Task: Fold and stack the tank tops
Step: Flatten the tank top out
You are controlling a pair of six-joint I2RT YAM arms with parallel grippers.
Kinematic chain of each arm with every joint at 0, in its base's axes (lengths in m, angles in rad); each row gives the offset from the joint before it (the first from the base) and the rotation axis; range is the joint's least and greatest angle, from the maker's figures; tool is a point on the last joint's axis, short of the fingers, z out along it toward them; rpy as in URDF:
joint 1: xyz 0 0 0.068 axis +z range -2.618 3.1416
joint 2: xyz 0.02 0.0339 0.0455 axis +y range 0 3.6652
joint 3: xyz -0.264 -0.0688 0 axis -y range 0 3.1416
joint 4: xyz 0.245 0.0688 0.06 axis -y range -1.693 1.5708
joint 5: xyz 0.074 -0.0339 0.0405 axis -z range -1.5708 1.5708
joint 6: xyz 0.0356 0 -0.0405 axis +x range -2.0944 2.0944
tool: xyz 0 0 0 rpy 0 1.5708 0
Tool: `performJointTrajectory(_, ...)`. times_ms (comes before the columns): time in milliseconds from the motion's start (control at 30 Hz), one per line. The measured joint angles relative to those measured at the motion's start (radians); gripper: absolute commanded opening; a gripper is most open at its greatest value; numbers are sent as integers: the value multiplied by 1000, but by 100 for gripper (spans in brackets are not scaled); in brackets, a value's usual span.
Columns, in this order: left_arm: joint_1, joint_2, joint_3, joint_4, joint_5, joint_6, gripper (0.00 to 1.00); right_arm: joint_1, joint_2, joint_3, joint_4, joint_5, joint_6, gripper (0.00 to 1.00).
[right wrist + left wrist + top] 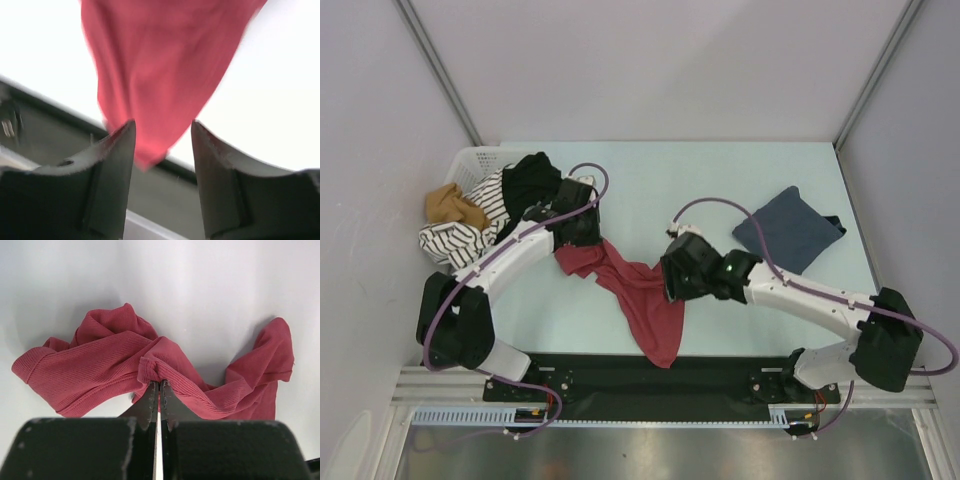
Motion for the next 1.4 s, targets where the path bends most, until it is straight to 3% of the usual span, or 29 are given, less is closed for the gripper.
performJointTrajectory(167, 0, 15, -5, 7, -18, 0, 0, -198, 109, 75, 64, -59, -98, 54)
performJointTrajectory(467, 0, 20, -6, 9, -52, 0, 0, -380, 298, 85, 193, -222, -142, 52)
performJointTrajectory(1033, 0, 44, -13, 35, -61, 0, 0, -478, 396, -13, 397, -343, -71, 54)
performJointTrajectory(1133, 0, 44, -13, 40, -61, 0, 0, -492, 391, -36, 435, -358, -63, 40)
performJointTrajectory(1167, 0, 44, -13, 41, -61, 0, 0, -494, 391, -42, 445, -361, -61, 28)
performJointTrajectory(1267, 0, 44, -13, 44, -60, -1, 0, -499, 391, -57, 459, -364, -54, 7)
performJointTrajectory(1400, 0, 44, -13, 45, -60, 0, 0, -500, 389, -57, 456, -354, -59, 0)
